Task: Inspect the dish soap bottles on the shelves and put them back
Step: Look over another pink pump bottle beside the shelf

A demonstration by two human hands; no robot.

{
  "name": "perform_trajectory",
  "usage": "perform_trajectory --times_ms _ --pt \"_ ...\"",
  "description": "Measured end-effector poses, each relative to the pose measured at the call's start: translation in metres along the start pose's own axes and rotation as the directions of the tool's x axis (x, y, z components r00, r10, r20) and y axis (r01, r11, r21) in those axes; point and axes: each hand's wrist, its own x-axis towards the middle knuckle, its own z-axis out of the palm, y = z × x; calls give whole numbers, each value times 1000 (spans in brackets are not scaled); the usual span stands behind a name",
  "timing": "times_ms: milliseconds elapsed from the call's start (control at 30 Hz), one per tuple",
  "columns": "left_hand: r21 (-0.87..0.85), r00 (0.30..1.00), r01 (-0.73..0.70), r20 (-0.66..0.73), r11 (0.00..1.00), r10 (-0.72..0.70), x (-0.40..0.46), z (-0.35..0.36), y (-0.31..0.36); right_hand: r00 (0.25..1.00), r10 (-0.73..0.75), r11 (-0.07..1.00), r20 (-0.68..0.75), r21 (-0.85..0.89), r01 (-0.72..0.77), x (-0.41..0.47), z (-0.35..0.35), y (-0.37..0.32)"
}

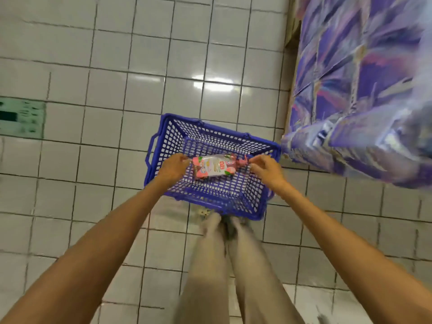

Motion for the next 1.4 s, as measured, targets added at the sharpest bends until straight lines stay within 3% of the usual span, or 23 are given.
perform_trajectory --times_ms 67,233,400,467,567,667,767,900,1000,1300,1400 --pt "-15 999 -36 14 999 36 -85 -33 25 998 -17 999 57 31 15 -73 -37 -31" --pt "-370 990 -64 95 927 107 -276 -71 70 989 -114 989 95 109 103 -243 -97 -68" --pt "-416 966 -25 223 909 129 -387 -45 73 989 -133 912 59 397 99 -382 -121 -32" --pt "-445 954 37 282 895 101 -407 -23 75 996 -91 854 -17 513 87 -431 -120 0" --pt "-333 894 39 433 942 116 -424 23 96 971 133 664 -198 745 62 -497 -109 55" --pt "-229 800 -141 546 963 247 -447 82 140 894 322 507 -313 854 117 -553 -93 114" --pt "-81 698 -328 650 941 299 -489 150 174 812 499 394 -303 914 99 -603 -66 184" --pt "167 592 -496 783 852 191 -544 261 193 703 678 157 -214 977 147 -657 -39 270" --pt "239 528 -566 841 789 123 -574 326 198 648 737 64 -193 974 217 -690 -44 321" --pt "408 576 -576 817 708 -2 -653 491 261 545 816 -61 -196 907 418 -758 -96 467" --pt "399 524 -633 852 663 -11 -702 580 284 475 865 -90 -161 881 464 -779 -106 522"
